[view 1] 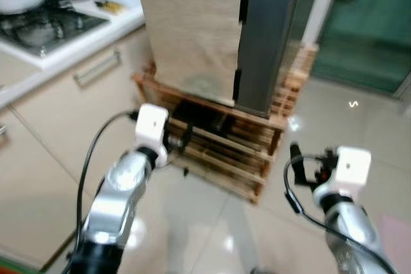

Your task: Restocking fridge

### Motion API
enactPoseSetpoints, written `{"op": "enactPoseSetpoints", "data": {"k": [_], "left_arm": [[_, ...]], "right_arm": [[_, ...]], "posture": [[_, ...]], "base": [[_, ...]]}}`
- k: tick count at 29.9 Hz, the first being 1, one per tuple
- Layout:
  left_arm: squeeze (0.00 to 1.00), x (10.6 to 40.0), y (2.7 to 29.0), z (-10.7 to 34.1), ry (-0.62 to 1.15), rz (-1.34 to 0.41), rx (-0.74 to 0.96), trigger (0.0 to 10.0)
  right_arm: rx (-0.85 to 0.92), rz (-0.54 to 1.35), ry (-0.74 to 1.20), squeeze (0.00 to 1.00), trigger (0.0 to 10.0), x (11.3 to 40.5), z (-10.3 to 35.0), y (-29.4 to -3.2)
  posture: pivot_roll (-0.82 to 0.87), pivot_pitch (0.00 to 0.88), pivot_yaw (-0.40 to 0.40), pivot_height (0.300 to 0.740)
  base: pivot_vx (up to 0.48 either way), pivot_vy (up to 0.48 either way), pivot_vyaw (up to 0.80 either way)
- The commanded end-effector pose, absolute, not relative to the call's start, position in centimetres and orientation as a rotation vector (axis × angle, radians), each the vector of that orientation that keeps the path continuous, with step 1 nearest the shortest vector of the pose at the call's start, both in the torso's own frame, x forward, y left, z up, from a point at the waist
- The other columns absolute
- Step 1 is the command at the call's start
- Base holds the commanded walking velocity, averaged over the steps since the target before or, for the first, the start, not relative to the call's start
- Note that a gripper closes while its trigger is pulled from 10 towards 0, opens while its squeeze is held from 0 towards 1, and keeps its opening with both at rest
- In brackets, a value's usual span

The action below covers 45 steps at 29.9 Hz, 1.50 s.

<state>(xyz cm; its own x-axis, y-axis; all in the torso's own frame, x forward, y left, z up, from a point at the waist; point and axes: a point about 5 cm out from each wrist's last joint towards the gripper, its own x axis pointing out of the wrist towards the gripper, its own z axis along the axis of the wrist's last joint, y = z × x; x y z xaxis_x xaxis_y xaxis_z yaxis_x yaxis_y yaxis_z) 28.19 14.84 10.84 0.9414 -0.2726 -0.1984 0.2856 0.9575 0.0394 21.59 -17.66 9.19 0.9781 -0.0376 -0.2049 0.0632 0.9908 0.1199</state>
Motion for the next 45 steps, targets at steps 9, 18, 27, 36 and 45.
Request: {"op": "enactPoseSetpoints", "data": {"k": [9,18,27,36,45], "left_arm": [[0.00,27.7,15.8,13.0,0.110,-0.220,0.075,10.0],[0.00,28.0,15.7,13.7,0.098,-0.221,0.091,10.0],[0.00,28.6,15.8,14.7,0.070,-0.234,0.118,10.0],[0.00,29.6,15.1,16.0,0.025,-0.264,0.133,10.0],[0.00,29.5,15.5,16.9,0.002,-0.260,0.134,10.0]], "right_arm": [[0.121,-0.020,0.203,0.00,10.0,22.0,9.8,-17.3],[0.129,-0.022,0.187,0.00,10.0,22.5,10.0,-17.3],[0.143,-0.018,0.149,0.00,10.0,23.1,10.8,-16.6],[0.138,-0.016,0.087,0.00,10.0,24.0,12.2,-16.6],[0.087,0.041,-0.003,0.00,10.0,24.9,14.3,-15.9]], "posture": [[0.01,0.068,0.000,0.740],[0.03,0.069,0.013,0.740],[0.04,0.060,0.034,0.740],[0.04,0.049,0.051,0.740],[0.05,0.044,0.059,0.740]], "base": [[0.000,0.397,-0.80],[0.000,0.401,-0.80],[0.000,0.400,-0.80],[0.000,0.400,-0.80],[0.000,0.402,-0.54]]}}
